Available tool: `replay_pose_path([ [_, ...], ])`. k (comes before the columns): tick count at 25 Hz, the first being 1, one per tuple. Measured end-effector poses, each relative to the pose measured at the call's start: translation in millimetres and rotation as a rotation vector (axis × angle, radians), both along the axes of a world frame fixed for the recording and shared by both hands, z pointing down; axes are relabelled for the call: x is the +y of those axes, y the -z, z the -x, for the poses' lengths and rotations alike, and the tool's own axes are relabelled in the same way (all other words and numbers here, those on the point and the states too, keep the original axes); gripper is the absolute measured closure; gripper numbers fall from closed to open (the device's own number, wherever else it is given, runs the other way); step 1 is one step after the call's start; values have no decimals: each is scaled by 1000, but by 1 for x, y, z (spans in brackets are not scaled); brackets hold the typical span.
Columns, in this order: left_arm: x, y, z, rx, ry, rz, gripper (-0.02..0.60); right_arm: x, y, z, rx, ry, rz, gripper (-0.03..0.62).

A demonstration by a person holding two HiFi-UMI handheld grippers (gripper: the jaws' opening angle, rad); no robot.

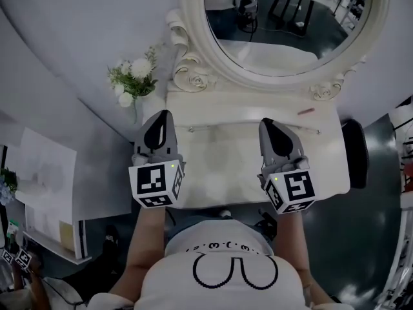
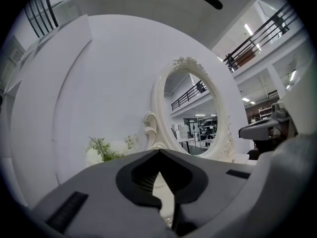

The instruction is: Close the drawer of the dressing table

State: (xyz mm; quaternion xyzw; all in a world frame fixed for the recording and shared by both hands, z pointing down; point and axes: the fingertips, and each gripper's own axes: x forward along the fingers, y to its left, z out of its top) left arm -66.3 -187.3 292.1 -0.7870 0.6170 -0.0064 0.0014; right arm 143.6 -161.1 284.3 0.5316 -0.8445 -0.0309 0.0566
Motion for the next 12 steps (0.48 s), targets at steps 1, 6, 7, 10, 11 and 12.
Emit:
replay_pose_path([
  [1,1,6,2,-8,-4,-15,583,0,4,0,0,0,-10,591],
  [6,0,37,9,-26,-24,-82,584,-3,22,0,-3,-11,-53,592],
  [7,0,41,9,-26,-32,-88,584,-4,25,0,-10,-12,-60,592],
  [10,-2,46,10,-26,-41,-94,584,-6,37,0,-48,-10,-82,592],
  [11,-3,47,10,-27,-42,-96,583,-6,41,1,-54,-10,-91,592],
  [12,-3,48,11,-27,-44,-98,584,-6,45,2,-54,-11,-100,592],
])
